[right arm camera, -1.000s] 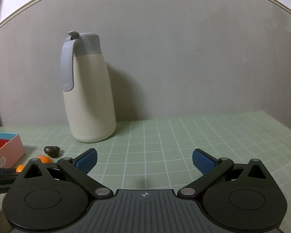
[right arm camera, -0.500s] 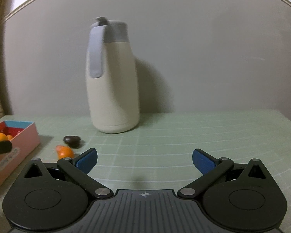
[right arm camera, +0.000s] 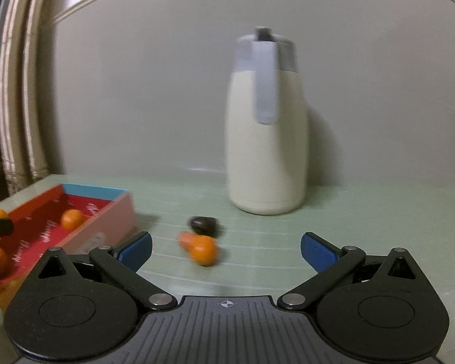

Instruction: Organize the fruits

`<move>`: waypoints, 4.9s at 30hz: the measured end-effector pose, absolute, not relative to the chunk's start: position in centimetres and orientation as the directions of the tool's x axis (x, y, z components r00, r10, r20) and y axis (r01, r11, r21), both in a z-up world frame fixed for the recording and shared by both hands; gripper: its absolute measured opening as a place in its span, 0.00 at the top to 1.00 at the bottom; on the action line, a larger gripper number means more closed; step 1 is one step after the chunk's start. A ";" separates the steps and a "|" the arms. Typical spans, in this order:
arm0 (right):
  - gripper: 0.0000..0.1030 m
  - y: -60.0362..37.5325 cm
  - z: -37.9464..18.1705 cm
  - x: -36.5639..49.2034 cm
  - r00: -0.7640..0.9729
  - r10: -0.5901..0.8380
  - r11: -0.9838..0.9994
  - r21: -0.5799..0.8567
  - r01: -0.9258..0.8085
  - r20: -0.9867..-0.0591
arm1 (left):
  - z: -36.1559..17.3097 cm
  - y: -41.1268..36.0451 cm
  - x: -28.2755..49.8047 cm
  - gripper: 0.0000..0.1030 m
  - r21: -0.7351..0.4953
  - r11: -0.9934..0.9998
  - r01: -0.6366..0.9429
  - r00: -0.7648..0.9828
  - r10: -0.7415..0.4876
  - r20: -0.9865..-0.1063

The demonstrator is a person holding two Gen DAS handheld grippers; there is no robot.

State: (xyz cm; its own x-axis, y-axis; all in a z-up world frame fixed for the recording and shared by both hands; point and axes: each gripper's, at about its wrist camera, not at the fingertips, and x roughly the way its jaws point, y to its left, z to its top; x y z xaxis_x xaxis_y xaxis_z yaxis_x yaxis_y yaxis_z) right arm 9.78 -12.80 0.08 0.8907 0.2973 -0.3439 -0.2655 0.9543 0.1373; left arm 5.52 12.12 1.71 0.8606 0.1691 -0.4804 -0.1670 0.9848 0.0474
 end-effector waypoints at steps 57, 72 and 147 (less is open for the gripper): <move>0.06 -6.7 -1.5 19.4 0.851 0.256 0.965 0.073 -0.250 -0.458 | 2.3 24.6 1.3 0.06 -0.134 0.810 -0.571 0.776 0.479 -0.410; 0.63 -7.2 -3.3 25.0 0.774 0.247 0.968 0.114 -0.223 -0.583 | 1.7 26.5 1.0 0.06 -0.146 0.797 -0.586 0.760 0.478 -0.439; 0.00 -18.1 2.9 6.7 0.938 0.262 0.961 0.154 -0.231 -0.227 | 2.7 13.0 4.1 0.06 -0.186 0.941 -0.282 0.897 0.190 -0.398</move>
